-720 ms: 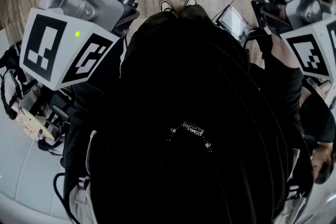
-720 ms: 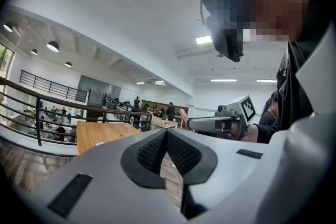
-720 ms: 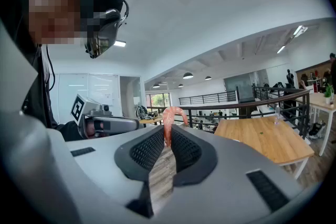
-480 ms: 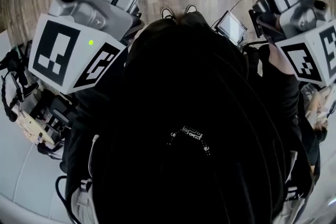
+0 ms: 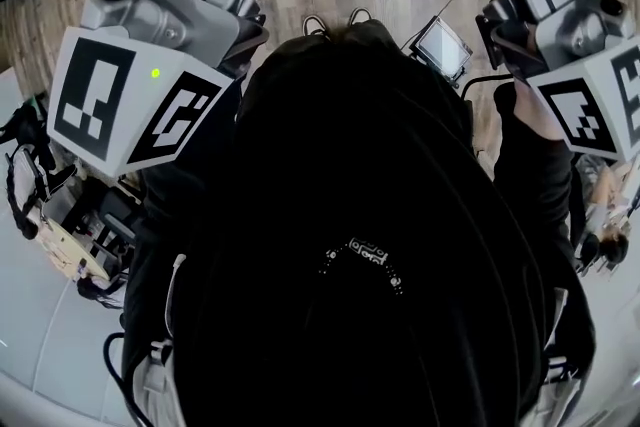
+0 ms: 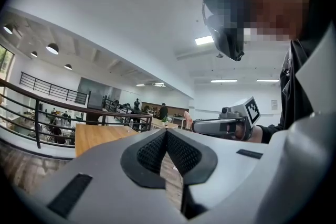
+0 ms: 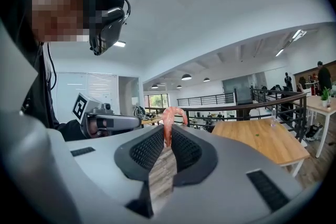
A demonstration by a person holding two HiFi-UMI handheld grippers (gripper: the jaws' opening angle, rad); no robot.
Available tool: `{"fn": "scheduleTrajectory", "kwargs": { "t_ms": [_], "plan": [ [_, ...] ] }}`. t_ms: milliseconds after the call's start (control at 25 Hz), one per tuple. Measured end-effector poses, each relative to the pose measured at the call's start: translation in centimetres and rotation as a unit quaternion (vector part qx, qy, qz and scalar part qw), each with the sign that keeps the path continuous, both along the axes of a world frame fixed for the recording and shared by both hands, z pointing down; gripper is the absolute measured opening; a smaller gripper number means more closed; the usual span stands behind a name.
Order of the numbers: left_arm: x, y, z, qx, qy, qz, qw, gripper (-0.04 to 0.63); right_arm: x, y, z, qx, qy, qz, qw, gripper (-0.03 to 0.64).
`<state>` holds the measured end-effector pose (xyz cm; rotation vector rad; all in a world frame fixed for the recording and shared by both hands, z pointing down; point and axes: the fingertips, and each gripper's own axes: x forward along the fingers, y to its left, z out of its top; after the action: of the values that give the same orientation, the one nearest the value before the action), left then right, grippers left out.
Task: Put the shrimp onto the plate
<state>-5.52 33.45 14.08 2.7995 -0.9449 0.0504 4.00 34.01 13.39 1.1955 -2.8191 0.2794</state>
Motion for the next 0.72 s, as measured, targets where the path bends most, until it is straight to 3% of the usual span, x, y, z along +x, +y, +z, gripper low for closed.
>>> {"fn": "scheduleTrajectory", "kwargs": {
  "t_ms": [400, 720],
  "plan": [
    [2.3, 0.5, -1.6, 0.008, 0.001, 0.026, 0.9996, 0.005, 2.3, 1.2, -1.6, 0.009, 0.0, 0.03, 1.0, 0.055],
    [3.4, 0.2, -1.2, -0.018, -0.001, 0.018, 0.9997, 0.005, 3.6, 1.3, -2.3, -0.003, 0.011, 0.042, 0.999, 0.055]
  ]
}}
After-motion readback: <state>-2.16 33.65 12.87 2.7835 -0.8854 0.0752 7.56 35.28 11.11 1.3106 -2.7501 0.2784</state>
